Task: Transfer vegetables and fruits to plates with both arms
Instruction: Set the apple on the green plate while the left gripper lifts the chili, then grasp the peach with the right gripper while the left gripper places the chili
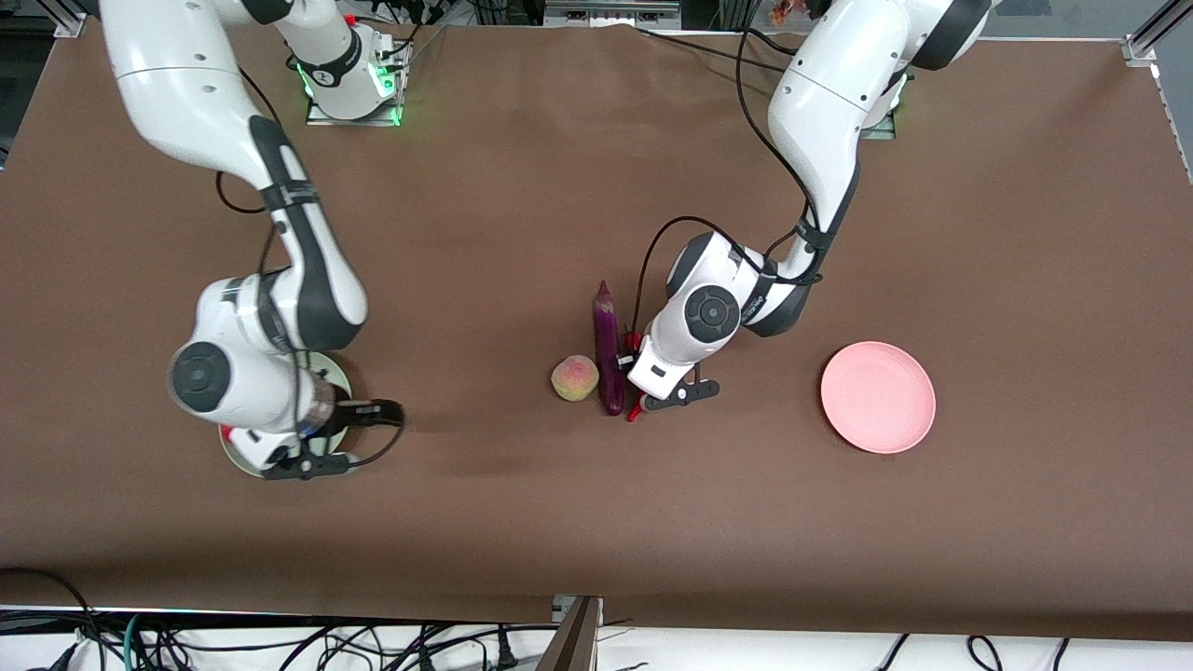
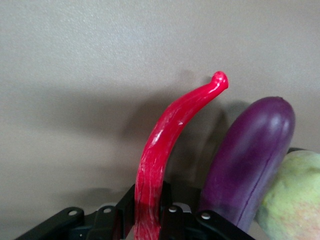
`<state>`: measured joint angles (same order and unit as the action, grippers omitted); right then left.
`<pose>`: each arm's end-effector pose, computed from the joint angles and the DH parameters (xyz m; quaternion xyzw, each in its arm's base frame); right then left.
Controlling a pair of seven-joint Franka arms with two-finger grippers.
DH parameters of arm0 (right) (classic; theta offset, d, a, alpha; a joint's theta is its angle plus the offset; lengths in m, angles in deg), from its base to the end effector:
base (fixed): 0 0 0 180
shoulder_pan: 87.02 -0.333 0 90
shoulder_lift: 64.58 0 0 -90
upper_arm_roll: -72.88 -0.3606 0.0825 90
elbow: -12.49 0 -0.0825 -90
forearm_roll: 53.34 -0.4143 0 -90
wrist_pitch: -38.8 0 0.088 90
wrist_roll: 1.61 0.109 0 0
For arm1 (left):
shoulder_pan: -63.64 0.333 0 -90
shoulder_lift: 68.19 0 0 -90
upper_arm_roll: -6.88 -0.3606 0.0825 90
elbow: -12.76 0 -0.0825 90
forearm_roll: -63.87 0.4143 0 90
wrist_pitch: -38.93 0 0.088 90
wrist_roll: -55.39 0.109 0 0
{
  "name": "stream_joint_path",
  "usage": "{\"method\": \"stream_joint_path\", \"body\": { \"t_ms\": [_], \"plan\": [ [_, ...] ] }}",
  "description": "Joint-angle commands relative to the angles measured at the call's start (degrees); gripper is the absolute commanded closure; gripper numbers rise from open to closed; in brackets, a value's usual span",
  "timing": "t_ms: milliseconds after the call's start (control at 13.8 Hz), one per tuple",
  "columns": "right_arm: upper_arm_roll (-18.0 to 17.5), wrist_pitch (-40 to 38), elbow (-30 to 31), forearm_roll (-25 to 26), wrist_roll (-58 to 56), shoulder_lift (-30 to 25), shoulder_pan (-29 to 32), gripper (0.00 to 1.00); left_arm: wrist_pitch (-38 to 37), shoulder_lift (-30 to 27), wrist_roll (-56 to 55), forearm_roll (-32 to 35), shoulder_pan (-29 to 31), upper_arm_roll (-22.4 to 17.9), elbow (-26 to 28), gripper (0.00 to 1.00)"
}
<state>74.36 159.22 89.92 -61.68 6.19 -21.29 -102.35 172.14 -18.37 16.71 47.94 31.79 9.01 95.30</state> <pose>0.7673 0.2015 0.2892 -0.9984 -0.0192 0.0124 0.0524 0.6477 -0.4358 0.1778 0.9832 0.1412 -0.0630 0.0973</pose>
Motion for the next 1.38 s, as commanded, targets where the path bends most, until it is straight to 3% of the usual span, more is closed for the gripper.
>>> {"method": "stream_joint_path", "body": {
  "t_ms": [0, 145, 363, 581, 799, 1089, 1307],
  "plan": [
    [0.28, 0.08, -0.09, -1.07, 7.9, -0.05, -3.63, 0.0, -0.23, 0.11, 1.24, -0.59, 0.91, -0.47, -0.98, 1.0],
    [0.19, 2.08, 0.0, -2.73, 15.19, 0.3, -7.76, 0.0, -3.81, -0.94, 5.43, -0.68, 2.58, -1.43, -1.32, 1.0],
    [0.28, 8.67, 0.26, -4.32, 23.81, 1.62, -12.95, 0.0, -8.39, -2.26, 17.47, -0.68, 10.04, -1.26, -1.59, 1.0],
    [0.28, 13.94, 0.35, -4.24, 30.14, 3.37, -18.22, 0.0, -18.12, -7.34, 24.42, 0.37, 14.87, -2.57, -1.42, 1.0],
    [0.28, 18.61, 0.27, -4.23, 34.73, 5.13, -20.78, 0.0, -24.83, -10.96, 39.59, 3.95, 23.03, -2.84, -0.54, 1.0],
    [0.28, 21.25, 0.35, -3.97, 36.41, 6.98, -22.63, 0.0, -23.71, -12.19, 53.41, 9.68, 30.26, -2.84, 5.42, 1.0],
    [0.28, 22.04, 0.35, -3.53, 36.41, 8.03, -22.9, 0.0, -16.68, -12.29, 57.84, 9.87, 32.82, -2.93, 10.01, 1.0]
  ]
}}
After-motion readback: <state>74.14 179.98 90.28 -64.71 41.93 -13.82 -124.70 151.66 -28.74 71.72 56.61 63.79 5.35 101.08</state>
